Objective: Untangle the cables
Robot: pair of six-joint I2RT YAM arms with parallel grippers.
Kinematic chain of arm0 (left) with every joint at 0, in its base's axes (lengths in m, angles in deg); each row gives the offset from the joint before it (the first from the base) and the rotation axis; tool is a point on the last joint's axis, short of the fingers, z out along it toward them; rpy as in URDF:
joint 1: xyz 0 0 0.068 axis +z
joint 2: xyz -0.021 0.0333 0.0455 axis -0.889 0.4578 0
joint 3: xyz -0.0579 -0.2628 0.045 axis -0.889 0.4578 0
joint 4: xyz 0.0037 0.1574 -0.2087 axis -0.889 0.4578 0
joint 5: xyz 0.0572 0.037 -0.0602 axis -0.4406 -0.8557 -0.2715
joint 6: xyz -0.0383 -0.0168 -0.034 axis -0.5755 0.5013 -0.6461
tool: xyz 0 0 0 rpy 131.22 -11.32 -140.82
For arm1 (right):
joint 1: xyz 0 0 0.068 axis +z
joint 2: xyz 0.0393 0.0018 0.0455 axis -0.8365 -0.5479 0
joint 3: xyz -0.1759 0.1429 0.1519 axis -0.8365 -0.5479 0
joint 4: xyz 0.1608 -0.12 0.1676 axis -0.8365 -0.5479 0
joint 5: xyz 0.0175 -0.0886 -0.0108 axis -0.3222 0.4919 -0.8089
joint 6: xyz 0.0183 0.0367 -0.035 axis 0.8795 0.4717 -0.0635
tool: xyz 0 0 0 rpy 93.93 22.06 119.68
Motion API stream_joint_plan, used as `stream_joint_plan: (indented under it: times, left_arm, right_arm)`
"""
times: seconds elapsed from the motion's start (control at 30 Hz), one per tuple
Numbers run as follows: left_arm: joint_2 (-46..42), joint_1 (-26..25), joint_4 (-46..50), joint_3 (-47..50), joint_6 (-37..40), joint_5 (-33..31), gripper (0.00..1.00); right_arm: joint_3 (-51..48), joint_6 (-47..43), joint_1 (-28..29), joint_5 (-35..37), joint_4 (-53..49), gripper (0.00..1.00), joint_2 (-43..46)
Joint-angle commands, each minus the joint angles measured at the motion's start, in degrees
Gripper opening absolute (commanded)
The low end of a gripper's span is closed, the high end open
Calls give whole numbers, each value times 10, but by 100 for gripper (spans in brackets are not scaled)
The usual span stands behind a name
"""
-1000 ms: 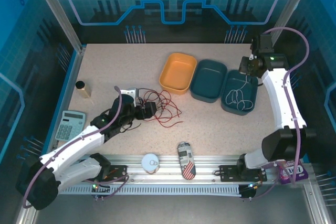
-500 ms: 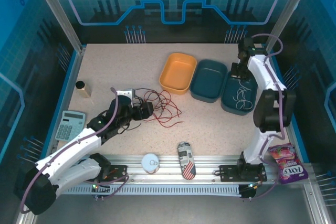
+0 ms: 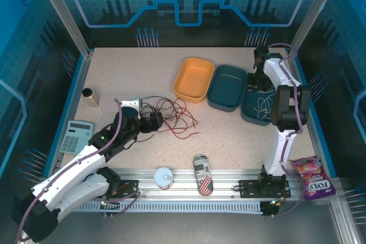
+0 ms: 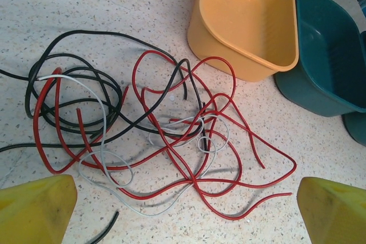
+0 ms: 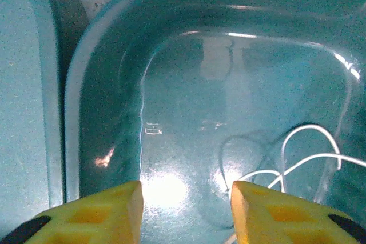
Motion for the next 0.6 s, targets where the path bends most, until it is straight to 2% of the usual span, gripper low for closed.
stream_joint_plan:
  times: [0.0,0.37,0.57]
  left_arm:
    - [-8,6,20,7,14,-16,99]
    - [-6,6,12,9,14,-16,99]
    - [-6,6,13,10,12,-14,99]
  right_arm:
    - [-12,7,-9,-16,-18,51,52]
    - [-32,-2,-9,-39,-14,66,153]
    - [-15,-4,-9,-36,-20,66,178]
